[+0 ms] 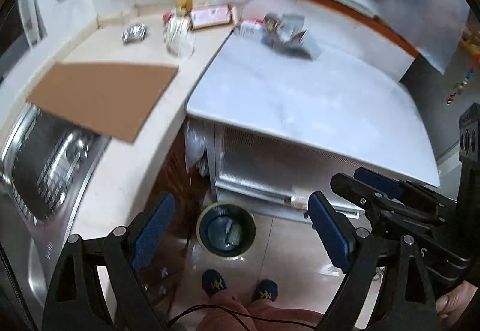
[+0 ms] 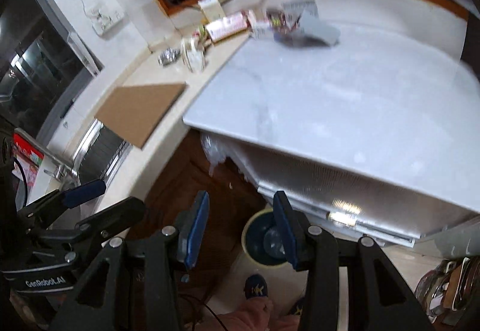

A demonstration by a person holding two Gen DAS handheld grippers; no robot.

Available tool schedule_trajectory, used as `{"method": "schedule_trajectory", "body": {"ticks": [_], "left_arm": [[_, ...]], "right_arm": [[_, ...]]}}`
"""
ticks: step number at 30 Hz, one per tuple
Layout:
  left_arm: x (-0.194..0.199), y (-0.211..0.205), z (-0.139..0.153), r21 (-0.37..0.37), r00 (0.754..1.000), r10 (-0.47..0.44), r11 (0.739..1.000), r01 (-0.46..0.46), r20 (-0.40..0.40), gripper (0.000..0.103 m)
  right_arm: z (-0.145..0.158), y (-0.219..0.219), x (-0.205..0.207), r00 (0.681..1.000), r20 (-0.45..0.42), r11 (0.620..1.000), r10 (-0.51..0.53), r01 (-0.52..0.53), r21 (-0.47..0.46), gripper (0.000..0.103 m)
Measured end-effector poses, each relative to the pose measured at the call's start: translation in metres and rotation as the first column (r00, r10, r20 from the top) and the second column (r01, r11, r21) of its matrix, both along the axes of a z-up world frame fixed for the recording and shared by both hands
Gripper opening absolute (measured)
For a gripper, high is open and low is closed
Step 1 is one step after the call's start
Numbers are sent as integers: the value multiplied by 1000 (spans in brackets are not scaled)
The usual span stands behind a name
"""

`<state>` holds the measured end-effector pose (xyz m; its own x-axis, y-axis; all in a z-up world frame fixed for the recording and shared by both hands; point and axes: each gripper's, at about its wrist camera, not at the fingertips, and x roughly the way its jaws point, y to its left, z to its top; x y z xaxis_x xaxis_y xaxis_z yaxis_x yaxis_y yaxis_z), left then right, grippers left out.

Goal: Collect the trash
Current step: 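Raise both tools back up to the table top, then grasp the torn wrapper with the right tool while the left tool grasps the white-blue carton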

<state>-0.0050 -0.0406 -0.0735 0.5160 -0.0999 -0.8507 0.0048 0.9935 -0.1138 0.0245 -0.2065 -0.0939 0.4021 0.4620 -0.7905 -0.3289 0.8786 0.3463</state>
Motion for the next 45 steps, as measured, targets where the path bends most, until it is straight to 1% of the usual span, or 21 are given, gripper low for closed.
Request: {"method": "schedule_trajectory", "body": {"ticks": [4,7,11,17,20,22,24,26,28,29,32,34,37,40,45], "left_arm": [[6,0,23,-9,998,-40,999,40,43,89],[16,0,41,-10,994,-75,997,76,80,89],[33,4,54,-39,989,-108,993,112,97,89],[66,3,65,-81,981,-161,982,169,105,89],[86,5,68,-112,977,-186,974,197,102,89],[99,4,69,-109,975,-193,973,205,110,89],[112,5,69,-101,975,-192,974,203,113,89],[125,5,68,-103,977,-185,975,196,109,89],[141,5,64,-100,980,-169,979,180,107,89],[150,4,62,-96,982,-158,981,168,104,89],[178,4,52,-78,989,-122,989,129,87,89],[196,5,43,-74,994,-90,993,94,66,89],[228,6,24,-74,998,-49,996,51,25,89],[252,6,8,-72,1000,-16,997,16,-7,89],[288,3,-14,-77,999,14,997,-18,-51,89]], "right_arm": [[26,-1,7,998,50,999,-36,36,7,45],[38,-3,13,995,75,997,-72,72,7,45],[51,-4,24,988,98,993,-116,116,5,45],[69,-9,43,970,154,982,-187,191,-9,45],[77,-10,55,961,197,979,-195,203,-26,45],[80,-10,66,953,239,978,-187,204,-47,45],[81,-9,81,945,282,978,-164,194,-81,48],[80,-6,98,938,321,975,-133,182,-129,59],[75,-3,117,928,362,970,-85,160,-181,65],[70,0,129,923,383,966,-49,142,-217,68],[52,11,161,908,413,940,71,77,-331,70],[37,18,182,900,413,917,140,39,-396,70],[13,26,216,898,383,896,216,-26,-444,70],[-10,35,245,893,355,866,278,-73,-495,70],[-42,44,279,884,310,817,349,-125,-563,70]]}}
